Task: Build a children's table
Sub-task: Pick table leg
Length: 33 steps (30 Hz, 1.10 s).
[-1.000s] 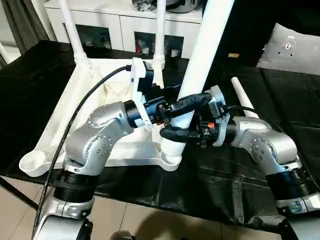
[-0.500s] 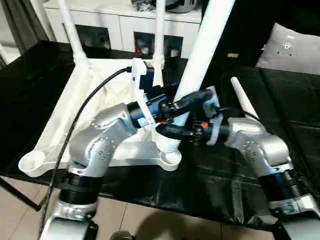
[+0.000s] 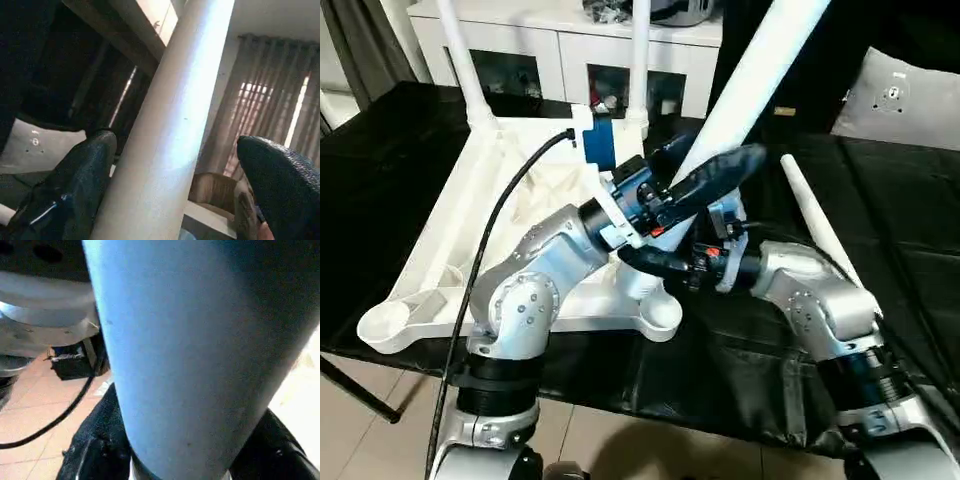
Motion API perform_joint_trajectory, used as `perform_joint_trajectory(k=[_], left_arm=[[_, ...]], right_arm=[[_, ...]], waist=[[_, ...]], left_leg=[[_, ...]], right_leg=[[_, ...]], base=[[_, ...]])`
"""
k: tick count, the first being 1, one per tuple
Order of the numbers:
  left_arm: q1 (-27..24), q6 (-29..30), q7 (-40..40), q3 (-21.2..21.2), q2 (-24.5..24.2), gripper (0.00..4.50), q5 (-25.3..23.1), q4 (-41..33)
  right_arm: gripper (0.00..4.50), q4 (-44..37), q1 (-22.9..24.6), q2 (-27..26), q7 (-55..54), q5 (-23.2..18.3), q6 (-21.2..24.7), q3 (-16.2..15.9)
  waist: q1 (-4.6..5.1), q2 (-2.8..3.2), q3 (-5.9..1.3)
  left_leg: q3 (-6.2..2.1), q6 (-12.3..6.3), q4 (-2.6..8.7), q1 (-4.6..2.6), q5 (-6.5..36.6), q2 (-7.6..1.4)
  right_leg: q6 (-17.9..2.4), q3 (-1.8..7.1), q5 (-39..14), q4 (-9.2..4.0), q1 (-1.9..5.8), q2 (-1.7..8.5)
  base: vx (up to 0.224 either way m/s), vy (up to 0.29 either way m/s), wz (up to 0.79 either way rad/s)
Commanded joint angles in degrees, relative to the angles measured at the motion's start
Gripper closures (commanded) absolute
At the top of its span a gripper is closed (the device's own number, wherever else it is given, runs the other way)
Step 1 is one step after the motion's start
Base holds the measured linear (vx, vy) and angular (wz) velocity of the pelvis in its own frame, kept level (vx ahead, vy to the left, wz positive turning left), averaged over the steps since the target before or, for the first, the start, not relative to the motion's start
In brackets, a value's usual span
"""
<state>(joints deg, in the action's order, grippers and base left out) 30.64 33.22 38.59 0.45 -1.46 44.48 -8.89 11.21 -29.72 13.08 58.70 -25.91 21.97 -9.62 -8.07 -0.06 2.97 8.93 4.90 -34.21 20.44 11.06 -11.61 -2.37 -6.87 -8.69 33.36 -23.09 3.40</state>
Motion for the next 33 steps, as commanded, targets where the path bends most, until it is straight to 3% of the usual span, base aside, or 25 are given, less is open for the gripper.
perform_joint_trajectory(k=[1,2,3,4,7,9,13,17,20,23,24,25,26,28,29,31,33], left_arm=[[0.58,-0.38,1.03,0.6,-0.05,0.19,0.45,-3.38],[-0.11,-0.62,0.96,-0.39,-1.46,0.19,-0.25,-3.43],[-0.94,-0.77,0.96,-1.28,-2.91,0.19,-0.92,-3.37],[-1.74,-0.88,0.95,-1.9,-4.29,0.19,-1.66,-3.27],[-4.01,-1.96,0.87,-2.74,-8.35,0.19,-4.89,-2.99],[-5.11,-2.48,1.04,-3.05,-10.26,0.19,-6.07,-3.2],[-8.11,-3.91,1.25,-3.63,-14.96,0.19,-9.76,-3.14],[-11.72,-6.18,2.68,-1.23,-19.86,0.19,-14.89,-3.38],[-14.62,-9.33,4.53,1.8,-22.84,0.19,-19.63,-2.68],[-16.37,-11.76,6.3,3.82,-24.51,0.19,-22.05,-1.85],[-16.81,-12.51,6.6,4.26,-25.0,0.19,-22.75,-1.46],[-16.84,-12.56,6.63,4.3,-25.04,0.19,-22.8,-1.43],[-17.7,-14.25,7.85,5.69,-26.62,0.19,-24.7,-0.19],[-18.25,-16.09,9.54,7.28,-28.17,0.19,-26.61,0.87],[-18.62,-17.45,10.88,8.25,-29.12,0.36,-27.68,1.34],[-19.03,-18.93,12.89,9.52,-30.48,0.52,-29.1,2.11],[-18.94,-19.8,14.31,10.5,-31.55,0.55,-30.07,2.94]], right_arm=[[2.57,1.78,0.77,0.02,-3.57,1.07,1.46,1.48],[2.57,1.42,1.31,-0.15,-5.85,1.26,1.49,2.64],[2.57,0.7,2.05,-0.22,-7.75,1.06,1.86,3.89],[2.57,-0.21,2.81,-0.16,-9.33,0.91,2.37,4.91],[2.58,-3.21,5.81,0.2,-12.17,0.48,2.84,7.13],[2.58,-4.44,7.39,0.31,-13.35,0.91,2.21,7.74],[2.58,-6.44,9.31,-1.73,-19.24,0.3,0.32,11.61],[2.58,-8.47,10.84,-0.23,-22.4,3.0,1.92,11.13],[2.58,-8.18,11.55,-0.6,-23.9,5.17,-0.99,10.86],[2.58,-7.79,11.86,-1.15,-24.84,6.2,-2.7,10.82],[2.58,-8.04,12.03,-1.23,-25.18,6.16,-2.51,10.61],[2.58,-8.06,12.04,-1.23,-25.2,6.17,-2.5,10.59],[2.58,-8.92,12.51,-1.23,-25.8,6.33,-2.24,9.86],[2.58,-9.59,12.97,-1.24,-25.97,6.41,-2.04,9.47],[2.58,-9.83,13.3,-1.36,-26.04,6.49,-2.04,9.4],[2.58,-9.58,13.8,-1.5,-25.95,6.98,-2.27,9.26],[2.58,-8.99,13.96,-1.51,-25.8,7.49,-2.9,9.07]], waist=[[0.27,-0.36,-4.22],[0.29,0.15,-4.28],[0.35,0.04,-4.34],[0.27,0.32,-4.34],[0.49,0.23,-4.37],[0.62,0.27,-4.28],[0.94,0.22,-4.13],[1.71,-0.04,-3.81],[1.82,-0.05,-3.77],[1.88,0.1,-3.65],[1.79,0.56,-3.66],[1.96,0.35,-3.71],[1.84,0.6,-3.68],[2.0,0.55,-3.68],[2.0,0.07,-3.7],[1.91,0.43,-3.71],[1.85,0.21,-3.65]], left_leg=[[0.13,-2.52,3.4,0.11,5.23,-1.44],[0.0,-2.14,3.42,0.0,5.31,-1.55],[-0.04,-1.88,3.46,-0.05,5.25,-1.53],[-0.1,-1.67,3.49,-0.09,5.13,-1.61],[-0.06,-1.34,3.54,-0.17,5.41,-1.45],[0.01,-1.19,3.64,-0.23,6.64,-1.36],[-0.03,-0.85,3.85,-0.43,8.25,-1.28],[-0.16,-0.74,4.08,-0.47,9.38,-1.17],[-0.1,-0.81,4.11,-0.42,9.66,-1.12],[-0.11,-0.79,4.18,-0.5,10.66,-1.21],[-0.19,-0.74,4.19,-0.63,11.06,-1.19],[-0.14,-0.68,4.2,-0.64,11.31,-1.19],[-0.27,-0.73,4.24,-0.68,11.32,-1.21],[-0.28,-0.67,4.34,-0.64,11.78,-1.22],[-0.31,-0.78,4.39,-0.61,11.66,-1.26],[-0.32,-0.7,4.43,-0.65,11.61,-1.4],[-0.32,-0.62,4.5,-0.58,11.72,-1.41]], right_leg=[[-2.45,3.14,-20.26,-4.18,3.66,4.49],[-2.56,3.16,-19.61,-4.17,3.58,4.49],[-3.06,3.15,-18.53,-3.93,3.7,4.41],[-3.26,3.25,-17.87,-3.84,3.66,4.49],[-3.63,3.3,-16.15,-3.57,3.75,4.2],[-2.44,3.22,-18.1,-3.9,3.8,4.32],[-1.95,3.08,-20.88,-4.17,3.56,4.38],[-0.68,3.09,-23.35,-4.55,3.45,4.25],[-0.26,3.14,-24.66,-4.72,3.31,4.43],[-0.59,3.15,-25.35,-4.79,3.14,4.49],[-0.75,3.12,-25.53,-4.79,3.09,4.54],[-0.79,3.13,-25.29,-4.83,3.16,4.46],[-1.03,3.14,-24.58,-4.85,3.09,4.41],[-0.98,3.19,-24.16,-4.68,3.16,4.34],[-0.97,3.22,-24.04,-4.74,3.23,4.46],[-1.57,3.38,-23.34,-4.47,3.12,4.59],[-2.41,3.44,-22.67,-4.18,3.18,4.61]], base=[[0.0,0.0,0.0],[0.0,0.0,0.0],[0.0,0.0,0.0],[0.0,0.0,0.0],[0.0,0.0,0.0],[0.0,0.0,0.0],[0.0,0.0,0.0],[0.0,0.0,0.0],[0.0,0.0,0.0],[0.0,0.0,0.0],[0.0,0.0,0.0],[0.0,0.0,0.0],[0.0,0.0,0.0],[0.0,0.0,0.0],[0.0,0.0,0.0],[0.0,0.0,0.0],[0.0,0.0,0.0]])
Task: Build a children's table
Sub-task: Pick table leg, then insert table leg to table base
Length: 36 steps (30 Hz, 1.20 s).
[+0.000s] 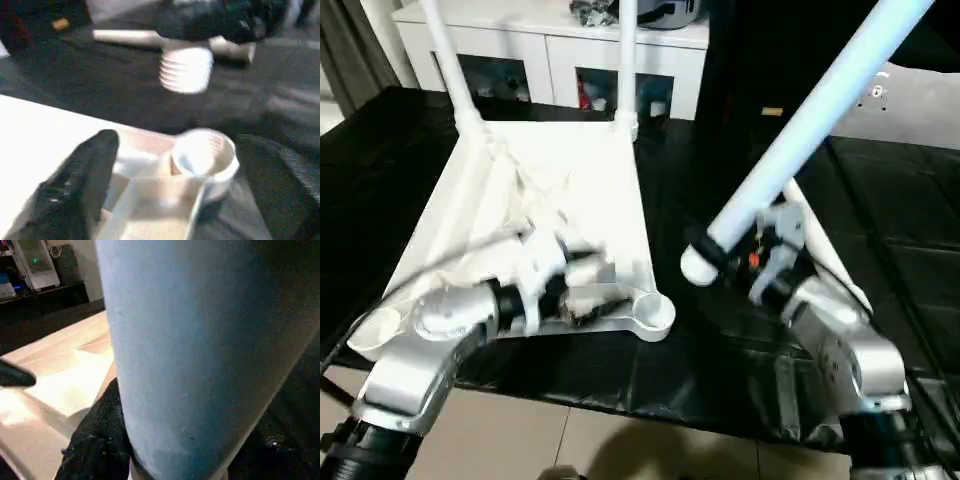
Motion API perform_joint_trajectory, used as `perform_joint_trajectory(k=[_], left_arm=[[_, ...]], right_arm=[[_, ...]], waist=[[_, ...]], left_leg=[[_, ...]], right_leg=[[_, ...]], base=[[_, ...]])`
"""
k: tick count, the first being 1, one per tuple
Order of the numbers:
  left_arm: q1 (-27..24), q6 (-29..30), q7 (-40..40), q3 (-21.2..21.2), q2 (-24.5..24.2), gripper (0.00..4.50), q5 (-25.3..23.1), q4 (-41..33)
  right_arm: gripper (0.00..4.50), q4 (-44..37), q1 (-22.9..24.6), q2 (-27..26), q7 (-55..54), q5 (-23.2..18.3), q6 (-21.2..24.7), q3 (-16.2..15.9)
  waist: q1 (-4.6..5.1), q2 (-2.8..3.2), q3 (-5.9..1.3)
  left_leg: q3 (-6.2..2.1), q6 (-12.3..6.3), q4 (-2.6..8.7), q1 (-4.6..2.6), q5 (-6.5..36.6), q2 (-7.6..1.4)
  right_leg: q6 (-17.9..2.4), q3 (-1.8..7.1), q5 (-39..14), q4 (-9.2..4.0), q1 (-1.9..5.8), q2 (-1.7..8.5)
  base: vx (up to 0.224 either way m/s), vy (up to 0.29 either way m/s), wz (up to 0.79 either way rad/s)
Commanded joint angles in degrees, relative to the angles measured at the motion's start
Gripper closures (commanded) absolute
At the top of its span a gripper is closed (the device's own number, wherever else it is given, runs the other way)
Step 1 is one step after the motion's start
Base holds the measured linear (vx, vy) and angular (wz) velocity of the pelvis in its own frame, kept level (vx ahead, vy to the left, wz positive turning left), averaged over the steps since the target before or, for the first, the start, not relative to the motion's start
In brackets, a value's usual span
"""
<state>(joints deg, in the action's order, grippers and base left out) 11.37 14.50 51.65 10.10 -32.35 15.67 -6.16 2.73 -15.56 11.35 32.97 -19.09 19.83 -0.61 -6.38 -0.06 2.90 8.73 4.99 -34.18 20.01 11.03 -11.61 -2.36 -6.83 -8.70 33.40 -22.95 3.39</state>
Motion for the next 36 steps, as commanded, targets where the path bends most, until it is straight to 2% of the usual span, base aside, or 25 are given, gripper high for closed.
perform_joint_trajectory(k=[1,3,4,7,9,12,13,14,15,17,18,20,22,25,28,29,33,36], left_arm=[[0.54,-2.03,2.65,1.68,-1.49,0.67,-1.94,1.13],[0.94,-2.95,4.25,2.34,-2.03,0.83,-2.11,2.37],[1.37,-3.41,4.43,2.37,-2.08,0.94,-2.38,3.42],[2.24,-3.47,4.97,2.68,-2.2,1.12,-2.81,5.1],[3.68,-3.87,7.2,3.41,-2.5,1.39,-3.32,8.56],[4.32,-4.93,8.14,3.64,-2.56,1.47,-3.64,10.48],[5.37,-6.02,8.78,3.89,-2.46,1.58,-4.24,12.77],[5.86,-6.33,9.05,3.98,-2.4,1.73,-4.47,13.67],[6.45,-6.43,9.46,4.1,-2.35,1.85,-4.67,14.81],[7.23,-6.77,9.96,4.32,-2.31,1.86,-5.07,16.53],[7.48,-6.83,10.36,4.55,-2.46,1.86,-5.32,17.17],[7.62,-6.87,10.71,4.73,-2.59,2.27,-5.5,17.6],[7.83,-7.64,11.43,4.9,-2.7,2.28,-5.87,18.8],[8.15,-7.94,12.2,5.34,-2.86,2.68,-6.35,20.39],[8.63,-8.4,13.03,5.75,-2.98,2.87,-7.09,21.94],[8.86,-8.73,13.11,5.9,-2.98,3.13,-7.5,22.59],[9.95,-10.26,13.23,6.55,-2.92,3.27,-9.19,25.2],[10.78,-11.19,13.18,6.86,-2.51,3.64,-10.1,26.81]], right_arm=[[2.58,-0.03,-0.14,0.27,-0.03,0.95,-1.3,-0.15],[2.58,0.23,-0.17,0.44,-0.1,0.9,-1.62,-0.33],[2.58,0.29,-0.17,0.67,-0.08,0.96,-1.8,-0.55],[2.58,0.26,-0.1,0.78,-0.05,1.11,-1.9,-0.68],[2.58,0.18,0.17,0.71,-0.26,1.55,-2.08,-0.64],[2.58,0.14,0.31,0.53,-0.53,1.74,-2.02,-0.41],[2.58,-0.03,0.54,0.46,-0.8,1.72,-1.74,-0.26],[2.58,-0.13,0.65,0.47,-0.9,1.71,-1.61,-0.24],[2.58,-0.22,0.82,0.56,-0.94,1.84,-1.79,-0.35],[2.58,-0.25,1.02,0.68,-0.96,2.1,-2.23,-0.57],[2.58,-0.25,1.09,0.77,-0.98,2.31,-2.48,-0.69],[2.58,-0.27,1.13,0.83,-1.01,2.46,-2.62,-0.75],[2.58,-0.32,1.23,0.85,-1.04,2.55,-2.68,-0.71],[2.58,-0.24,1.35,0.85,-1.3,2.72,-2.85,-0.65],[2.58,-0.23,1.41,0.83,-1.44,2.82,-2.91,-0.64],[2.58,-0.16,1.47,0.81,-1.43,2.92,-2.99,-0.72],[2.58,-0.17,1.69,0.9,-1.34,3.28,-3.05,-1.17],[2.58,-0.12,1.66,0.96,-1.31,3.37,-3.07,-1.3]], waist=[[0.12,0.3,-3.54],[0.11,0.56,-3.5],[0.15,0.47,-3.49],[0.16,0.59,-3.58],[0.05,0.91,-3.64],[0.07,0.74,-3.68],[0.03,1.19,-3.75],[0.13,1.03,-3.67],[0.04,1.12,-3.83],[0.11,0.98,-3.76],[0.03,1.41,-3.82],[0.07,1.13,-3.81],[0.05,1.28,-3.77],[0.06,1.34,-3.75],[0.1,1.35,-3.69],[0.07,1.32,-3.68],[-0.01,1.39,-3.73],[-0.02,1.53,-3.78]], left_leg=[[-0.14,-0.77,4.53,-0.18,11.93,-1.42],[-0.12,-0.58,4.49,-0.3,12.45,-1.31],[-0.09,-0.51,4.48,-0.3,12.64,-1.33],[-0.14,-0.29,4.49,-0.33,12.62,-1.45],[-0.1,-0.26,4.42,-0.49,12.59,-1.31],[-0.19,-0.19,4.48,-0.28,12.17,-1.4],[-0.21,-0.14,4.44,-0.38,12.24,-1.41],[-0.13,-0.15,4.46,-0.38,12.5,-1.37],[-0.27,0.09,4.47,-0.31,12.03,-1.52],[-0.17,0.09,4.45,-0.38,12.41,-1.38],[-0.23,0.2,4.41,-0.4,12.44,-1.4],[-0.24,0.27,4.46,-0.38,12.68,-1.51],[-0.23,0.29,4.47,-0.44,13.12,-1.54],[-0.24,0.3,4.49,-0.42,13.58,-1.56],[-0.27,0.41,4.52,-0.49,14.06,-1.53],[-0.26,0.28,4.53,-0.51,13.97,-1.49],[-0.3,0.29,4.52,-0.56,13.79,-1.57],[-0.37,0.38,4.56,-0.53,13.81,-1.69]], right_leg=[[-2.39,3.39,-23.2,-4.4,3.02,4.68],[-2.17,3.42,-24.43,-4.53,2.98,4.79],[-2.09,3.39,-24.7,-4.66,2.99,4.8],[-2.72,3.43,-23.36,-4.45,3.02,4.84],[-2.93,3.47,-22.73,-4.44,2.97,4.73],[-3.27,3.48,-21.79,-4.24,3.16,4.82],[-3.59,3.52,-21.32,-4.17,3.1,4.85],[-3.53,3.52,-21.41,-4.33,3.03,4.72],[-4.17,3.57,-19.77,-3.93,3.23,4.89],[-4.21,3.53,-20.25,-4.08,3.22,4.79],[-4.35,3.54,-20.09,-3.98,3.22,4.88],[-4.68,3.54,-19.74,-4.0,3.28,4.91],[-5.08,3.57,-19.55,-4.03,3.24,4.95],[-5.11,3.53,-20.23,-4.13,3.29,5.01],[-4.71,3.5,-21.29,-4.27,3.22,4.98],[-4.61,3.5,-21.42,-4.34,3.22,4.98],[-4.96,3.53,-20.52,-4.18,3.2,4.98],[-5.37,3.58,-19.87,-4.1,3.25,5.12]], base=[[0.0,0.0,0.0],[0.0,0.0,0.0],[0.0,0.0,0.0],[0.0,0.0,0.0],[0.0,0.0,0.0],[0.0,0.0,0.0],[0.0,0.0,0.0],[0.0,0.0,0.0],[0.0,0.0,0.0],[0.0,0.0,0.0],[0.0,0.0,0.0],[0.0,0.0,0.0],[0.0,0.0,0.0],[0.0,0.0,0.0],[0.0,0.0,0.0],[0.0,0.0,0.0],[0.0,0.0,0.0],[0.0,0.0,0.0]])
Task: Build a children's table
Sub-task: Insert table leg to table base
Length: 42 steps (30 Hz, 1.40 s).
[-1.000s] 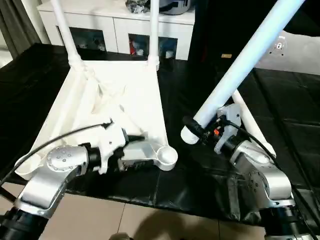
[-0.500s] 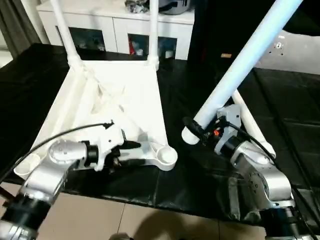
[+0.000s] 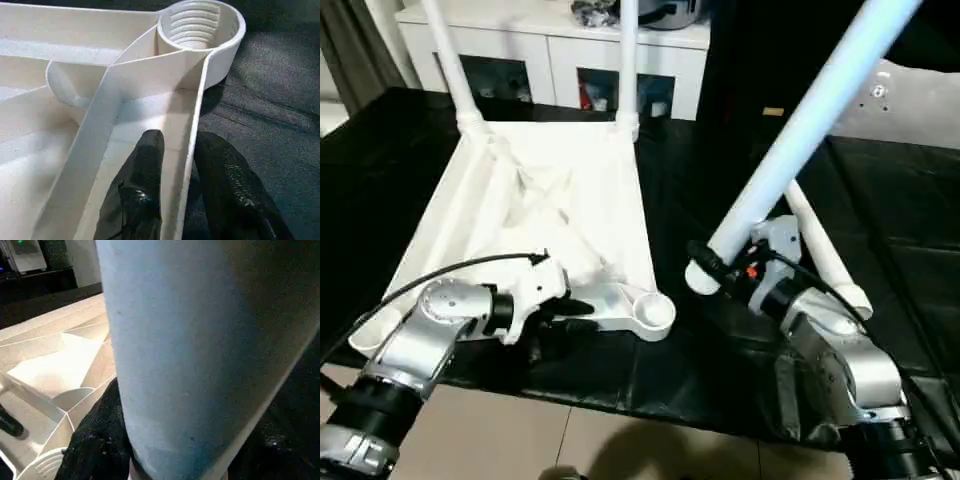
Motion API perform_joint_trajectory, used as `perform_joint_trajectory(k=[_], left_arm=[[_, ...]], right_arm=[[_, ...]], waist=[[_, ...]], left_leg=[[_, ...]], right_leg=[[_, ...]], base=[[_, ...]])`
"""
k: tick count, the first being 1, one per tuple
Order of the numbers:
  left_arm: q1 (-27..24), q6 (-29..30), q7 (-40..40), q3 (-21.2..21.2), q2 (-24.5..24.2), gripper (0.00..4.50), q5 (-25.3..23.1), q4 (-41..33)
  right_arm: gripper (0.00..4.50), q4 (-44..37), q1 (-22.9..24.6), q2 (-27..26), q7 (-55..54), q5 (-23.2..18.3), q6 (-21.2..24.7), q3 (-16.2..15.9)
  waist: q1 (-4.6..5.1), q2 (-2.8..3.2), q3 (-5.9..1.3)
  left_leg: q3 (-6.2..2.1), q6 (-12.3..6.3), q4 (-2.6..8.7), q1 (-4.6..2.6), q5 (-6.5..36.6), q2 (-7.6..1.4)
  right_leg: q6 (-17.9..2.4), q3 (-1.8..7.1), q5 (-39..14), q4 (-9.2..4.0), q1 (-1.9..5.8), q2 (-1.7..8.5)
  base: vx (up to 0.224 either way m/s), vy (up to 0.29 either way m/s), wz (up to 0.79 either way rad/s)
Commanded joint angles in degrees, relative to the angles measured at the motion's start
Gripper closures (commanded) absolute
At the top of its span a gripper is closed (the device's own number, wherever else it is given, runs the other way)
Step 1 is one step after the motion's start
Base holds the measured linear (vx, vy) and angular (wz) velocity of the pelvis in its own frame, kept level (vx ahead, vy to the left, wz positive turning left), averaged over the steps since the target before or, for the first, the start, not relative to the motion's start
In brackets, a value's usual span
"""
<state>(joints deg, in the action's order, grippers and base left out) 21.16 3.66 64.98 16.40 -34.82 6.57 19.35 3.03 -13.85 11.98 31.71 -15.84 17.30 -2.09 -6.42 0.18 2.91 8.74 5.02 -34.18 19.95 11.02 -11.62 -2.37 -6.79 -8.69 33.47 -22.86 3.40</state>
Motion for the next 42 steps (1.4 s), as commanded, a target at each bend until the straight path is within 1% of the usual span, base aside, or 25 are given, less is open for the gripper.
perform_joint_trajectory(k=[1,3,6,8,10,11,12,14,15,16,17,18,20,21,22,23,26,27,28,32,33,34,35,39,42], left_arm=[[1.4,-0.69,-0.23,0.64,0.25,3.65,-1.18,1.94],[1.86,-1.16,-0.16,0.65,0.62,3.73,-1.41,2.73],[3.91,-3.16,-0.11,1.24,2.22,4.09,-2.41,5.59],[4.56,-3.94,-0.15,1.52,2.81,4.18,-2.9,6.51],[5.51,-5.49,-0.21,2.37,4.0,4.36,-3.86,8.12],[5.8,-5.96,-0.32,2.68,4.36,4.41,-4.18,8.55],[6.17,-6.53,-0.45,3.03,4.85,4.45,-4.56,9.12],[7.43,-8.29,-0.6,3.83,6.93,4.48,-5.26,10.81],[8.02,-8.95,-0.55,4.11,8.07,4.48,-5.33,11.41],[8.49,-9.71,-0.23,4.38,9.23,4.5,-5.17,11.77],[8.68,-11.07,1.1,4.98,10.82,4.5,-4.39,11.44],[8.68,-11.52,1.78,5.18,11.45,4.5,-4.0,11.23],[8.51,-11.27,2.72,5.25,12.42,4.5,-3.16,10.65],[8.21,-11.27,3.48,5.33,13.12,4.5,-2.43,10.1],[7.99,-11.3,3.94,5.64,13.14,4.5,-2.33,9.85],[7.7,-11.99,4.49,5.87,13.05,4.5,-2.53,9.88],[7.24,-13.68,5.2,5.95,12.74,4.5,-3.35,10.57],[6.84,-14.97,5.67,5.8,12.22,4.5,-3.85,11.04],[6.69,-15.28,5.81,5.8,11.94,4.5,-4.0,11.06],[6.74,-16.04,3.59,5.12,10.96,4.5,-6.16,12.27],[6.86,-15.94,2.11,4.41,10.68,4.5,-6.68,13.05],[6.86,-15.94,2.11,4.41,10.68,4.5,-6.68,13.05],[6.94,-15.84,1.59,4.07,10.6,4.5,-6.73,13.34],[6.85,-14.64,1.41,1.3,9.82,4.5,-4.69,13.24],[7.01,-15.14,1.97,1.14,8.26,4.5,-5.04,14.2]], right_arm=[[2.58,-0.36,-0.1,0.35,-0.07,0.16,-0.55,0.15],[2.58,-0.28,-0.13,0.31,-0.06,0.3,-0.61,0.15],[2.58,0.01,-0.28,0.56,-0.05,0.65,-0.9,0.2],[2.58,-0.19,-0.28,0.69,-0.14,0.6,-0.86,0.3],[2.58,-0.17,-0.28,0.91,-0.48,0.7,-1.0,0.6],[2.58,-0.11,-0.34,0.97,-0.57,0.74,-1.04,0.7],[2.58,-0.04,-0.41,1.02,-0.69,0.79,-1.11,0.83],[2.58,0.07,-0.64,1.04,-1.22,0.96,-1.35,1.35],[2.58,0.15,-0.81,1.03,-1.44,1.01,-1.46,1.64],[2.58,0.17,-0.94,0.99,-1.67,0.98,-1.54,1.91],[2.58,0.01,-0.95,0.99,-1.84,0.91,-1.54,2.12],[2.58,-0.1,-0.91,0.99,-1.89,0.87,-1.51,2.17],[2.58,-0.45,-0.73,1.01,-1.94,0.8,-1.4,2.17],[2.58,-0.95,-0.4,1.06,-2.03,0.71,-1.3,2.1],[2.58,-1.16,-0.25,1.09,-2.07,0.64,-1.26,2.08],[2.58,-1.42,-0.03,1.08,-2.15,0.59,-1.24,2.07],[2.58,-1.75,0.36,0.96,-2.27,0.52,-1.25,2.07],[2.58,-1.99,0.73,0.79,-2.3,0.48,-1.25,2.03],[2.58,-2.08,0.85,0.73,-2.29,0.49,-1.25,1.98],[2.58,-1.51,0.45,0.51,-2.02,0.56,-1.31,1.53],[2.58,-1.53,0.26,0.41,-1.87,0.51,-1.16,1.21],[2.58,-1.53,0.26,0.41,-1.87,0.51,-1.16,1.21],[2.58,-1.53,0.14,0.38,-1.78,0.46,-1.05,1.1],[2.58,-3.33,0.14,1.02,0.26,-0.96,1.95,-0.07],[2.58,-4.72,0.25,1.22,1.06,-2.03,4.26,-0.48]], waist=[[0.05,1.26,-3.77],[0.03,1.16,-3.65],[0.02,1.35,-3.61],[0.02,1.23,-3.64],[0.06,1.27,-3.83],[0.07,1.59,-3.91],[0.14,1.3,-3.98],[0.06,1.25,-4.07],[0.05,1.63,-4.07],[0.07,1.26,-4.03],[-0.18,1.45,-4.12],[-0.34,1.44,-4.14],[-0.53,1.44,-4.25],[-0.74,1.85,-4.2],[-0.85,1.78,-4.2],[-1.09,1.97,-4.16],[-1.32,2.0,-4.1],[-1.4,1.78,-4.07],[-1.34,1.58,-4.03],[-1.26,1.67,-3.98],[-1.26,1.46,-3.96],[-1.26,1.46,-3.96],[-1.19,1.54,-3.9],[-1.12,1.61,-3.89],[-0.61,1.77,-3.93]], left_leg=[[-0.34,0.41,4.53,-0.52,14.04,-1.67],[-0.21,0.27,4.5,-0.55,14.58,-1.52],[-0.31,0.23,4.49,-0.57,14.9,-1.44],[-0.29,0.17,4.47,-0.61,14.99,-1.4],[-0.39,0.22,4.47,-0.42,14.0,-1.58],[-0.43,0.26,4.43,-0.32,13.43,-1.57],[-0.3,0.15,4.35,-0.36,13.0,-1.55],[-0.24,-0.01,4.27,-0.25,12.05,-1.5],[-0.16,-0.2,4.14,-0.18,11.53,-1.39],[-0.05,-0.55,4.12,-0.16,11.43,-1.32],[0.02,-0.97,3.99,-0.15,10.66,-1.25],[-0.03,-1.12,3.96,-0.01,10.4,-1.24],[0.04,-1.61,3.94,-0.08,9.71,-1.37],[0.08,-1.91,3.93,-0.09,9.81,-1.44],[0.09,-1.94,3.94,-0.09,9.96,-1.4],[0.07,-1.95,3.98,-0.18,10.39,-1.39],[0.09,-1.84,4.03,-0.31,11.38,-1.32],[0.04,-1.86,4.1,-0.18,11.49,-1.25],[0.08,-1.9,4.12,-0.19,11.71,-1.25],[0.02,-1.77,4.12,-0.25,12.32,-1.15],[0.08,-1.82,4.08,-0.34,12.48,-1.07],[0.08,-1.82,4.08,-0.34,12.48,-1.07],[0.06,-1.88,4.14,-0.18,12.56,-1.05],[0.1,-1.96,4.04,-0.21,12.5,-0.87],[-0.01,-1.87,4.1,0.0,12.47,-0.79]], right_leg=[[-5.51,3.56,-19.68,-4.15,3.14,5.08],[-5.3,3.5,-21.13,-4.4,3.13,5.09],[-3.86,3.33,-24.47,-4.88,3.12,5.18],[-3.4,3.29,-25.09,-5.06,3.14,5.18],[-3.7,3.35,-22.99,-4.75,3.28,5.18],[-4.16,3.41,-21.48,-4.47,3.35,5.21],[-4.53,3.48,-20.09,-4.41,3.32,5.09],[-4.95,3.52,-18.83,-4.23,3.46,5.16],[-5.14,3.53,-18.39,-4.18,3.44,5.13],[-4.89,3.46,-19.2,-4.43,3.52,5.12],[-5.0,3.51,-19.49,-4.39,3.53,5.22],[-4.81,3.48,-19.75,-4.41,3.55,5.27],[-4.7,3.53,-19.93,-4.28,3.42,5.22],[-4.45,3.48,-20.73,-4.48,3.24,5.2],[-4.25,3.45,-21.18,-4.54,3.26,5.2],[-3.79,3.39,-22.58,-4.68,3.16,5.25],[-2.65,3.25,-25.1,-5.14,2.98,5.24],[-1.88,3.14,-26.24,-5.2,3.01,5.26],[-1.55,3.11,-26.84,-5.34,2.96,5.27],[-0.5,2.91,-28.82,-5.57,2.76,5.26],[-0.11,2.86,-29.46,-5.73,2.68,5.24],[-0.11,2.86,-29.46,-5.73,2.68,5.24],[0.14,2.79,-29.81,-5.77,2.73,5.25],[0.9,2.69,-31.01,-6.04,2.66,5.21],[1.28,2.58,-30.4,-6.02,2.77,5.05]], base=[[0.0,0.0,0.0],[0.0,0.0,0.0],[0.0,0.0,0.0],[0.0,0.0,0.0],[0.0,0.0,0.0],[0.0,0.0,0.0],[0.0,0.0,0.0],[0.0,0.0,0.0],[0.0,0.0,0.0],[0.0,0.0,0.0],[0.0,0.0,0.0],[0.0,0.0,0.0],[0.0,0.0,0.0],[0.0,0.0,0.0],[0.0,0.0,0.0],[0.0,0.0,0.0],[0.0,0.0,0.0],[0.0,0.0,0.0],[0.0,0.0,0.0],[0.0,0.0,0.0],[0.0,0.0,0.0],[0.0,0.0,0.0],[0.0,0.0,0.0],[0.0,0.0,0.0],[0.0,0.0,0.0]])
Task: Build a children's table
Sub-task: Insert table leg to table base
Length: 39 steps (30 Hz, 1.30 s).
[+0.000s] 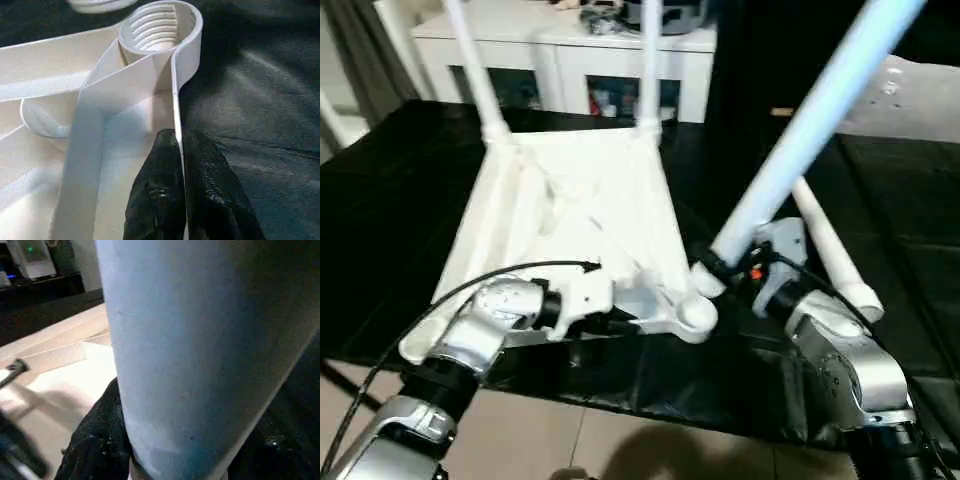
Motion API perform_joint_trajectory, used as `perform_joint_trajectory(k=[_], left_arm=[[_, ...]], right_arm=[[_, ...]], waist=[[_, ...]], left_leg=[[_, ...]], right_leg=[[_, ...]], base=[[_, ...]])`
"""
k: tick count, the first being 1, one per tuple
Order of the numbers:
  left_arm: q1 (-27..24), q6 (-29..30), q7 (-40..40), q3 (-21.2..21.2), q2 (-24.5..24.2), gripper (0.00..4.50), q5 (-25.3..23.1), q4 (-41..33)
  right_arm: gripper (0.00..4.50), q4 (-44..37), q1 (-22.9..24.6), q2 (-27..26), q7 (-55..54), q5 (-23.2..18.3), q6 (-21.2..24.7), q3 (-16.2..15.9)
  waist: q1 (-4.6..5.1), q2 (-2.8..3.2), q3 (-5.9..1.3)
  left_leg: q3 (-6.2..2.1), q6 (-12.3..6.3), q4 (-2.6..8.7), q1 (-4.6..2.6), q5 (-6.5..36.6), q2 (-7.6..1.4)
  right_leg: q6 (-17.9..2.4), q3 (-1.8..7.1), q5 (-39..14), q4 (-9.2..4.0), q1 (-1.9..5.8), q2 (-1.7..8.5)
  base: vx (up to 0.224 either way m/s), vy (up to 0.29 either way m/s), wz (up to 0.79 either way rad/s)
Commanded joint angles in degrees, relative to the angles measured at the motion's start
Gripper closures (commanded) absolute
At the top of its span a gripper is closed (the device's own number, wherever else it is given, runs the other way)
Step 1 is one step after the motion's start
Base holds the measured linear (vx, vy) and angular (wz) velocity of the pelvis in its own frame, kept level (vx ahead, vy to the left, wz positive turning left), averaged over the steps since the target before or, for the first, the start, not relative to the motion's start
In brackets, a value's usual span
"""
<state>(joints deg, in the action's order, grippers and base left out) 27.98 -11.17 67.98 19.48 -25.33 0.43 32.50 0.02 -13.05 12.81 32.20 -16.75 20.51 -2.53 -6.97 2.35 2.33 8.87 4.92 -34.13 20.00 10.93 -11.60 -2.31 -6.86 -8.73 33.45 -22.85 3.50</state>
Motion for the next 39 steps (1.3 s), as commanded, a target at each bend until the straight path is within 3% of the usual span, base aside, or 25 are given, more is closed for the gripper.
perform_joint_trajectory(k=[1,7,10,14,15,16,17,19,21,22,23,26,34,39], left_arm=[[0.31,-0.52,-0.98,-2.04,-1.64,4.5,0.67,1.58],[0.23,1.05,-1.18,-3.42,-1.77,4.5,1.79,1.59],[-1.52,3.19,-0.7,-4.52,-2.06,4.5,3.35,-2.02],[-2.9,2.52,-1.33,-4.46,-2.78,4.5,2.71,-3.56],[-3.45,2.33,-1.97,-4.49,-3.12,4.5,2.26,-4.36],[-3.66,2.14,-2.5,-4.47,-3.33,4.5,1.81,-4.73],[-3.84,2.19,-2.86,-4.54,-3.4,4.5,1.65,-5.0],[-4.78,4.05,-4.09,-5.16,-3.52,4.5,1.46,-6.77],[-5.33,5.77,-3.55,-5.32,-3.61,4.06,1.98,-7.98],[-6.15,8.26,-3.08,-5.68,-3.51,3.95,2.85,-9.62],[-6.39,8.51,-3.32,-5.87,-3.37,3.95,3.06,-9.94],[-6.85,8.68,-5.03,-6.07,-2.95,3.59,2.82,-10.52],[-7.53,11.57,-6.29,-5.97,-2.61,3.38,2.45,-11.61],[-7.56,12.39,-5.7,-5.33,-2.63,3.38,2.85,-11.94]], right_arm=[[2.58,-1.82,-0.65,0.55,0.91,-1.13,1.32,-0.27],[2.58,-2.41,-1.46,1.28,2.77,-0.8,2.89,-2.25],[2.58,-3.66,-2.67,1.93,2.68,0.13,6.34,-4.41],[2.58,-3.31,-3.42,2.38,3.69,0.29,6.94,-5.58],[2.58,-3.07,-3.6,2.22,3.63,0.27,7.03,-5.66],[2.58,-2.79,-3.81,2.1,3.56,0.32,7.04,-5.64],[2.58,-2.55,-3.91,1.97,3.59,0.41,6.62,-5.66],[2.58,-1.49,-4.52,1.44,3.52,0.7,5.24,-5.82],[2.58,-1.42,-4.64,1.31,3.39,0.62,5.43,-5.94],[2.58,-1.29,-4.89,1.15,3.29,0.5,5.86,-6.32],[2.58,-1.2,-4.94,1.06,3.34,0.49,5.81,-6.46],[2.58,-0.95,-5.04,0.94,3.41,0.55,5.75,-6.75],[2.58,-0.79,-4.97,0.8,3.77,0.74,5.64,-6.84],[2.58,-0.3,-5.11,0.85,3.73,0.85,5.45,-6.85]], waist=[[0.08,-0.4,-3.35],[0.8,-0.1,-3.48],[1.01,-0.15,-3.41],[1.14,-0.47,-3.53],[1.09,-0.28,-3.55],[1.11,-0.6,-3.61],[1.05,-0.44,-3.64],[1.13,-0.76,-3.57],[1.24,-0.63,-3.47],[1.19,-0.95,-3.49],[1.23,-0.7,-3.39],[1.23,-0.88,-3.36],[0.79,-0.85,-3.24],[0.54,-0.87,-3.36]], left_leg=[[-0.15,-1.81,4.05,-0.06,12.75,-0.8],[-0.2,-1.86,4.14,-0.08,12.69,-1.11],[-0.26,-1.76,4.22,-0.02,12.32,-1.19],[-0.22,-1.99,4.23,0.16,10.87,-1.29],[-0.18,-2.05,4.2,0.07,10.59,-1.33],[-0.16,-2.07,4.21,0.1,10.36,-1.4],[-0.17,-2.13,4.21,0.18,9.84,-1.36],[-0.15,-2.05,4.29,0.3,9.61,-1.43],[-0.1,-2.02,4.27,0.25,9.83,-1.4],[-0.08,-1.9,4.27,0.23,9.63,-1.43],[-0.04,-1.94,4.26,0.16,9.97,-1.39],[-0.09,-1.84,4.37,-0.04,10.84,-1.51],[-0.13,-1.34,4.44,-0.2,12.22,-1.42],[-0.14,-1.38,4.4,-0.08,11.53,-1.38]], right_leg=[[1.14,2.62,-30.25,-5.97,2.76,4.92],[-1.05,2.82,-26.78,-5.49,2.91,4.95],[-1.77,2.9,-26.08,-5.31,3.01,4.99],[-2.04,3.09,-24.85,-5.0,3.13,5.03],[-2.27,3.15,-24.19,-4.94,3.0,5.01],[-2.47,3.21,-23.59,-4.85,3.07,5.05],[-2.77,3.24,-22.71,-4.69,3.13,5.02],[-3.15,3.24,-22.1,-4.41,3.14,5.03],[-3.08,3.27,-23.09,-4.57,3.15,5.15],[-3.08,3.3,-23.34,-4.42,3.21,5.21],[-2.95,3.27,-24.04,-4.74,2.99,5.13],[-3.1,3.32,-23.56,-4.74,2.9,5.02],[-1.92,3.31,-25.87,-5.12,2.84,5.09],[-2.14,3.35,-24.54,-4.95,2.93,5.03]], base=[[0.0,0.0,0.0],[0.0,0.0,0.0],[0.0,0.0,0.0],[0.0,0.0,0.0],[0.0,0.0,0.0],[0.0,0.0,0.0],[0.0,0.0,0.0],[0.0,0.0,0.0],[0.0,0.0,0.0],[0.0,0.0,0.0],[0.0,0.0,0.0],[0.0,0.0,0.0],[0.0,0.0,0.0],[0.0,0.0,0.0]])
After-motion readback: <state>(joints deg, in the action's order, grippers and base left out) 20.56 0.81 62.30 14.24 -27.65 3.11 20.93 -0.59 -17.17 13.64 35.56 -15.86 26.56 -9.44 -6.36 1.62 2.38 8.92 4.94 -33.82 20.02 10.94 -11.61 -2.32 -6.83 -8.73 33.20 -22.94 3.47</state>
